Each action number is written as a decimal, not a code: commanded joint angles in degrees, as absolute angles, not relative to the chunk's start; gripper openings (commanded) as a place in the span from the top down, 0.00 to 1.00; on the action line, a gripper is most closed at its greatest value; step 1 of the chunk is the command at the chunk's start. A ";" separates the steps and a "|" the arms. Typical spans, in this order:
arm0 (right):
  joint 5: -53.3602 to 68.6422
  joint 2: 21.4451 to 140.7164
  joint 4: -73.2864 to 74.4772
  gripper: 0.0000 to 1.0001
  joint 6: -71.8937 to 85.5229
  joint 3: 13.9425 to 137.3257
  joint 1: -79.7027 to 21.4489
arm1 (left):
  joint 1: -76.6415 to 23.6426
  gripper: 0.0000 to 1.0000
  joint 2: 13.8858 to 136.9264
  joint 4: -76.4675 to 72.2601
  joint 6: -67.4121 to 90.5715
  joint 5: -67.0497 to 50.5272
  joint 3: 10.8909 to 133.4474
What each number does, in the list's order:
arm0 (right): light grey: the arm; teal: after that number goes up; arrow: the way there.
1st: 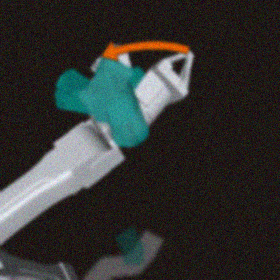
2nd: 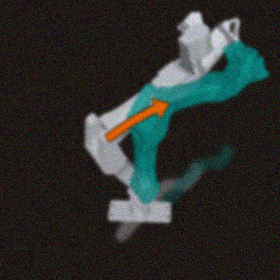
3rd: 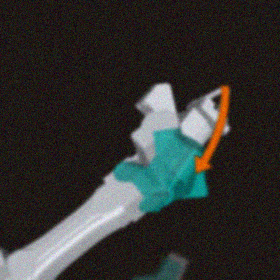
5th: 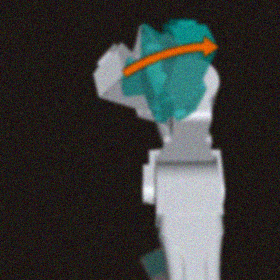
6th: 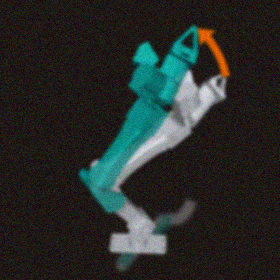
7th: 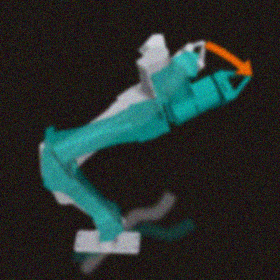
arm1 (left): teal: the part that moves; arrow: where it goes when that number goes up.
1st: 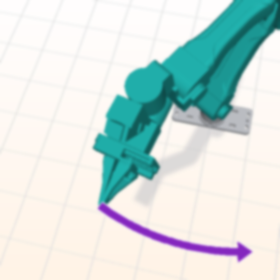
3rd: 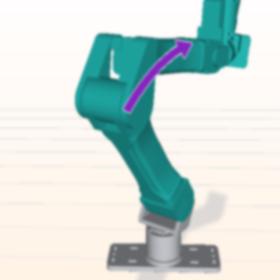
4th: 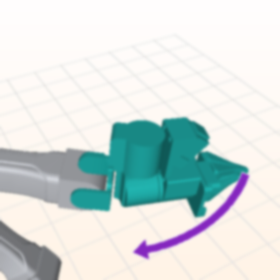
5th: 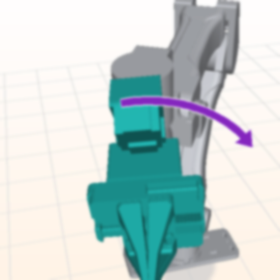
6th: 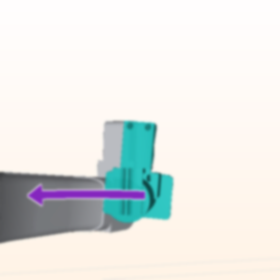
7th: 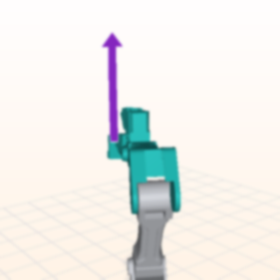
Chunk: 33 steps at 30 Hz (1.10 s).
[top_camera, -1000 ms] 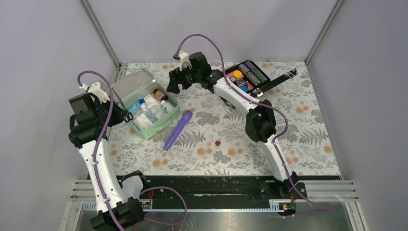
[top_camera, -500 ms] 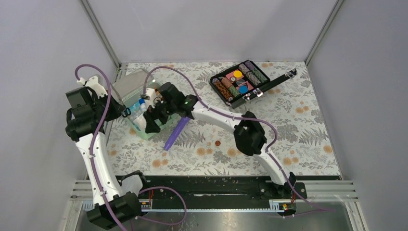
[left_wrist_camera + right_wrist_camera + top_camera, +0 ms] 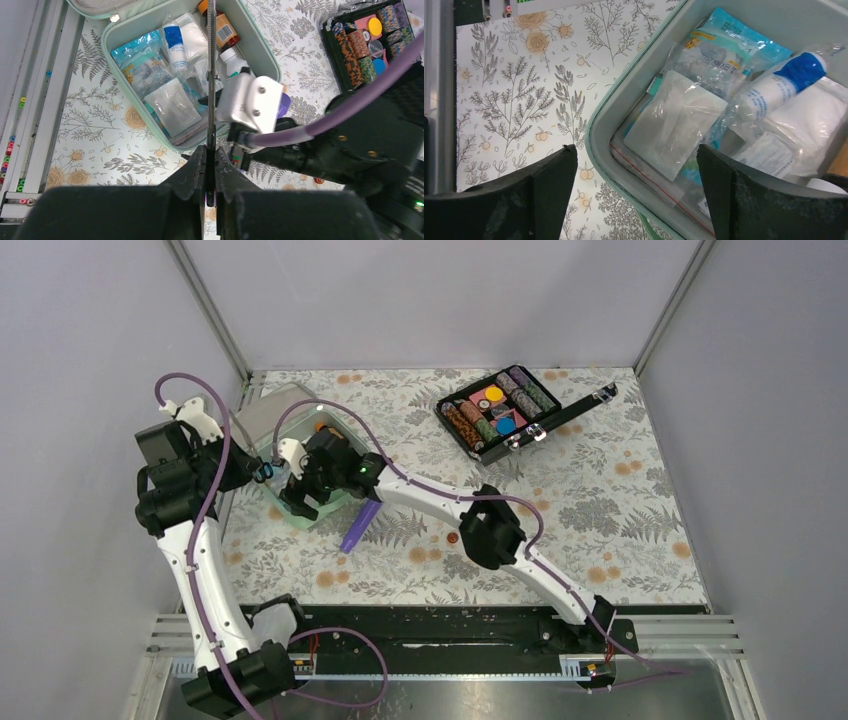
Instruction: Organize the medicine kit
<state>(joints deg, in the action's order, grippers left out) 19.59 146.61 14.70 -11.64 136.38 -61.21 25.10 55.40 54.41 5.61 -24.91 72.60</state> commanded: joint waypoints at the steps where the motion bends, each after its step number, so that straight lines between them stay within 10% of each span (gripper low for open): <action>1: 18.45 149.12 12.77 0.04 -12.80 141.99 -63.90 | 25.26 1.00 53.40 53.83 5.17 -26.53 72.95; 15: -13.43 147.52 13.63 0.21 -4.57 138.18 -63.76 | 25.31 1.00 53.40 53.22 6.36 -27.03 73.06; 33: -12.64 121.41 14.83 0.09 -13.61 111.91 -52.70 | 25.30 1.00 58.97 44.71 9.16 -29.12 67.06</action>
<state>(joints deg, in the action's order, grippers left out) -11.60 129.21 18.48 -8.51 114.17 -55.27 25.39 56.55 51.18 6.46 -26.46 68.45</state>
